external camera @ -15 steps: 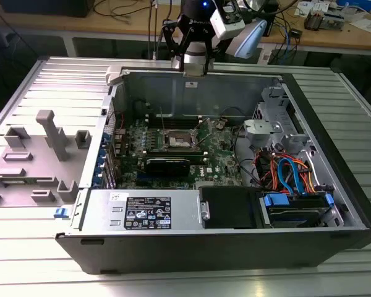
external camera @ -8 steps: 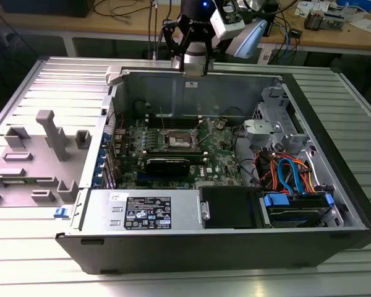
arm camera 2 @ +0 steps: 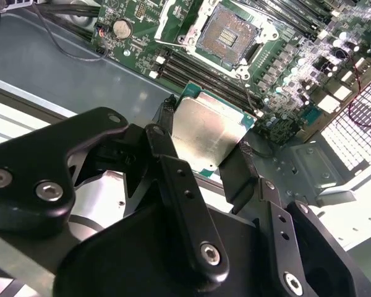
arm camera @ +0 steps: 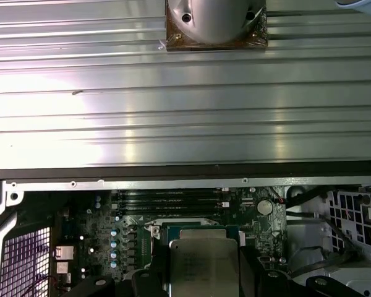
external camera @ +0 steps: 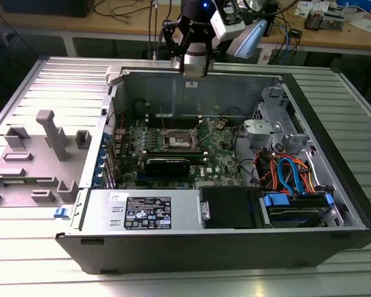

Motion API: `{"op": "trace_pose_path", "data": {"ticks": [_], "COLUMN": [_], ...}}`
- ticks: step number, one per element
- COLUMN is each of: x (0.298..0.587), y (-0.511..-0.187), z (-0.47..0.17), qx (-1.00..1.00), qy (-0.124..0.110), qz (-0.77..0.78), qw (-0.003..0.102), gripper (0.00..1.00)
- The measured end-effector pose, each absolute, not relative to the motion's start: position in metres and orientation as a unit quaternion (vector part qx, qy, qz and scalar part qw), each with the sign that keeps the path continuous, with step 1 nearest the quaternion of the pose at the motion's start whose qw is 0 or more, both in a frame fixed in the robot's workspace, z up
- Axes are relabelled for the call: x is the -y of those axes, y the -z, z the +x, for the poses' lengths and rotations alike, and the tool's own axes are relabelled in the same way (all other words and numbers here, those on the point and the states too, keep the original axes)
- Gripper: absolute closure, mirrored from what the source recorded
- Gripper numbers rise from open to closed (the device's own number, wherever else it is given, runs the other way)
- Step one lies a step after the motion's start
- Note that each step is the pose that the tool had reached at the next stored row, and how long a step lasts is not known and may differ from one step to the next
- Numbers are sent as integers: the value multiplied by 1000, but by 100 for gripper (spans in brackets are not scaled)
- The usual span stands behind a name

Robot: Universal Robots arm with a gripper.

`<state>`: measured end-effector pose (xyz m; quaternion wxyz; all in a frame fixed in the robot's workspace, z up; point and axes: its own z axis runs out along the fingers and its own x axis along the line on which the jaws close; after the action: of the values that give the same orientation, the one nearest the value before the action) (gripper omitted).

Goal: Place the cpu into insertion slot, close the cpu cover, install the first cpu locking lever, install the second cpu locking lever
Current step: 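Place the cpu into insertion slot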

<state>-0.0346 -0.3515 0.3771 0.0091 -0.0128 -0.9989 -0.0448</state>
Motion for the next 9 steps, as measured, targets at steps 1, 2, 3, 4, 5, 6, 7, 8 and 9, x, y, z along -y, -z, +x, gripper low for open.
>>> {"op": "trace_pose_path", "data": {"ticks": [1, 2, 3, 4, 5, 6, 7, 8, 9], "x": [351, 351, 351, 352, 352, 352, 352, 352, 352], "y": [-377, -377, -377, -377, -377, -377, -377, -377, -377], "z": [-35, -35, -35, -35, -35, -35, -35, -35, -35], "qx": [999, 999, 999, 999, 999, 999, 999, 999, 999], "qy": [45, 45, 45, 45, 45, 45, 45, 45, 45], "qz": [-13, -13, -13, -13, -13, -13, -13, -13, -13], "qw": [9, 9, 9, 9, 9, 9, 9, 9, 9], "gripper": [46, 46, 46, 46, 46, 46, 46, 46, 46]}}
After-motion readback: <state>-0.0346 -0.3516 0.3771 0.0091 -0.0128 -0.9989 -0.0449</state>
